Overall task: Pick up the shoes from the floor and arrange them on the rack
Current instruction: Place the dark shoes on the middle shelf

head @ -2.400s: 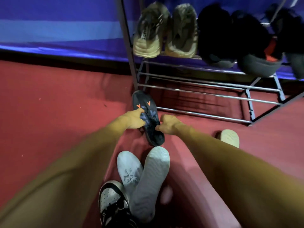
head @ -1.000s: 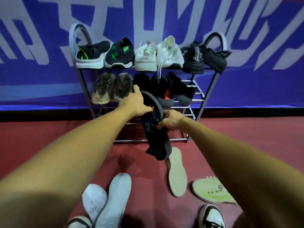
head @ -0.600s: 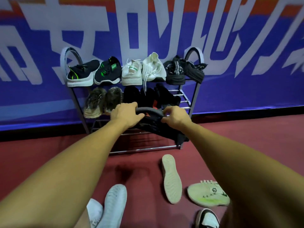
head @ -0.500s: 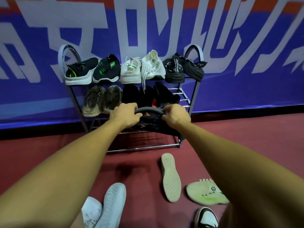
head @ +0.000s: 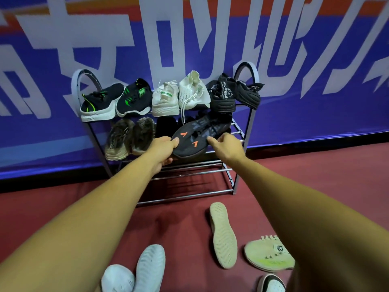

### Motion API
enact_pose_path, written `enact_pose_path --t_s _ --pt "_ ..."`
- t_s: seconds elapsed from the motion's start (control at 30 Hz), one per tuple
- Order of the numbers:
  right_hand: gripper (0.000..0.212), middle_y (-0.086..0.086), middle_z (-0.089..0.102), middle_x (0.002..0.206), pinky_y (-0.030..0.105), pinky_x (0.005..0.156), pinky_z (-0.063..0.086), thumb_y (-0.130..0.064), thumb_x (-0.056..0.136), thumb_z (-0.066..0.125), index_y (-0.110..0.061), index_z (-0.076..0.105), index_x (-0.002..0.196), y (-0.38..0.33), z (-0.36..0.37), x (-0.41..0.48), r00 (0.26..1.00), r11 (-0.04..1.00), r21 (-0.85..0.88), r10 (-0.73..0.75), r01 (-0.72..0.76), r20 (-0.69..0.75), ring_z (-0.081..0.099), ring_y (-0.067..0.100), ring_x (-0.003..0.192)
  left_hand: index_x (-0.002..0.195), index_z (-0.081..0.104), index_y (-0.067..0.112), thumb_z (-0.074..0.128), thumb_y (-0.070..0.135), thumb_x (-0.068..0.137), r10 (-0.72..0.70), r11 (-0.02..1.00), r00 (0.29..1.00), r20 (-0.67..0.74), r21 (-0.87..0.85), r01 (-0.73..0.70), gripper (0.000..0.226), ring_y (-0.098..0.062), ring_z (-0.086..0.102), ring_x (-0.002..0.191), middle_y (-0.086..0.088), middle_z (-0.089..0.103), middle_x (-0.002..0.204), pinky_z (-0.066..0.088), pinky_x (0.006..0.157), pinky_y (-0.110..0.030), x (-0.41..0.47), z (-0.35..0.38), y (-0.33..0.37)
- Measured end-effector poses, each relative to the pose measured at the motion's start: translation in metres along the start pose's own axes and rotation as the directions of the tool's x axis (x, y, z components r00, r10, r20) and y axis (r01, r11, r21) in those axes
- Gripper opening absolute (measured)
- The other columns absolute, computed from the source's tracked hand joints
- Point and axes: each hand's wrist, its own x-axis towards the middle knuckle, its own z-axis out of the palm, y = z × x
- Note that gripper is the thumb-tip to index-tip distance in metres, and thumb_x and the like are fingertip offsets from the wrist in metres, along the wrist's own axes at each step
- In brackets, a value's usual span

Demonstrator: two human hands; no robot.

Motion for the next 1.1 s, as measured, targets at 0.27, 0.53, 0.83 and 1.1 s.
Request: enact_pose_path --t_s 0.27,0.53,0.83,1.1 --pt "0.030 0.001 0.059 0.076 0.026 0.050 0.034 -0.027 0.089 0.065 -0.011 0.060 0.113 0.008 -0.010 0.013 0.971 0.833 0.512 0.117 -0.210 0.209 0.050 0.014 0.056 0.091 0.060 0.015 0.063 0.020 0.096 -0.081 0.951 0.976 0.203 -0.277 0.137 0.007 -0.017 0.070 0.077 -0.005 0.071 0.093 0.040 0.042 -0.017 0.001 0.052 0.014" --pt "0.035 0.003 0.069 0.089 0.024 0.052 0.037 -0.031 0.084 0.076 -0.012 0.063 0.110 0.041 -0.038 0.036 0.956 0.716 0.634 0.234 -0.294 0.179 0.053 0.011 0.060 0.136 0.042 0.018 0.066 0.025 0.094 0.027 0.973 0.970 0.243 -0.228 0.030 0.049 -0.011 0.070 0.074 -0.001 0.071 0.102 0.037 0.050 -0.019 0.011 0.100 0.023" --pt "0.027 -0.002 0.058 0.078 0.019 0.054 0.037 -0.024 0.093 0.063 -0.025 0.064 0.121 0.079 -0.057 0.062 0.862 0.707 0.535 0.217 -0.463 0.459 0.046 0.008 0.060 0.155 0.021 0.019 0.065 0.038 0.091 0.143 0.989 0.963 0.231 0.012 -0.149 0.080 -0.027 0.063 0.113 -0.010 0.061 0.129 0.049 0.096 -0.040 0.041 0.145 0.014" --pt "0.010 0.004 0.050 0.071 0.025 0.050 0.034 -0.018 0.098 0.059 -0.011 0.057 0.106 0.087 -0.046 0.091 0.929 0.812 0.453 0.306 -0.369 0.208 0.040 0.013 0.056 0.146 0.034 0.018 0.064 0.038 0.092 0.102 0.992 0.965 0.240 0.047 -0.116 0.065 -0.015 0.071 0.081 -0.005 0.070 0.116 0.043 0.048 -0.020 0.050 0.165 0.013"
